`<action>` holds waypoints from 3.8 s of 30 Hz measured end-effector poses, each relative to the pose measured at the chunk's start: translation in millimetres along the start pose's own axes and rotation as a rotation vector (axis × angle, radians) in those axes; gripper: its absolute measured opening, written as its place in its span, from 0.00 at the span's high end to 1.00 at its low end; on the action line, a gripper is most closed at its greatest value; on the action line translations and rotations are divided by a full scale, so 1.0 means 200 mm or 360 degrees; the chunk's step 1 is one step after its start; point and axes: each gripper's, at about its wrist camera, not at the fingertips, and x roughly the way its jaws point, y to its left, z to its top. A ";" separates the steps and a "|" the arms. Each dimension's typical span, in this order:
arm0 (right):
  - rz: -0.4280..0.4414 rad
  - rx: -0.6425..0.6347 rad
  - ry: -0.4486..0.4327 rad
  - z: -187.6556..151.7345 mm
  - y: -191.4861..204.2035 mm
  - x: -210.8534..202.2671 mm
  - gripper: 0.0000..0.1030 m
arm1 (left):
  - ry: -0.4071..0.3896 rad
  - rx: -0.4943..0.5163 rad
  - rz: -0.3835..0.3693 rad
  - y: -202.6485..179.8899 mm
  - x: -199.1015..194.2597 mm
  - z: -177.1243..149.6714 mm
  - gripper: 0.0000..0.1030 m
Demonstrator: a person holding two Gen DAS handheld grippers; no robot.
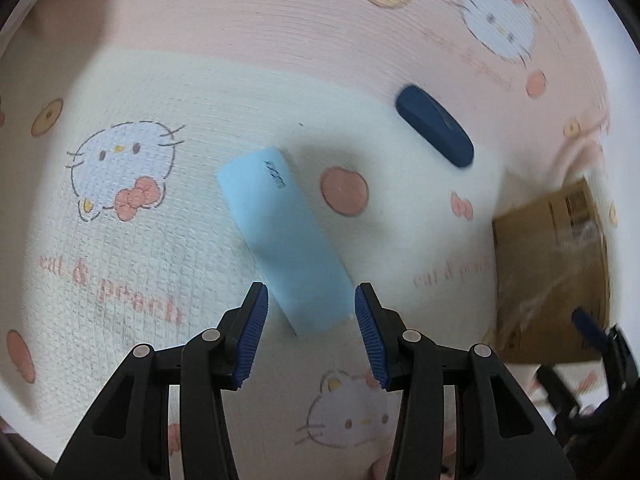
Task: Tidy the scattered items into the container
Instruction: 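Move the right gripper over the light blue LUCKY case, then close the right gripper around the light blue LUCKY case, then lift the LUCKY case with the right gripper and carry it over the box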
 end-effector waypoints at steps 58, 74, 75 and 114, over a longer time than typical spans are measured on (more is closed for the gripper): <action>0.0335 0.1062 0.0099 -0.47 -0.29 0.50 0.58 | 0.0375 0.0506 -0.0506 -0.68 0.59 -0.18 0.83; 0.0438 0.1026 0.0126 -0.43 -0.36 0.60 0.51 | 0.0520 0.0296 -0.0614 -0.65 0.74 -0.03 0.65; 0.0453 0.1030 0.0129 -0.42 -0.37 0.61 0.51 | 0.0535 0.0285 -0.0626 -0.65 0.75 -0.03 0.64; 0.0059 0.0762 -0.0367 -0.11 -0.44 -0.17 0.43 | 0.0034 0.0525 -0.1123 -1.05 -0.12 0.12 0.63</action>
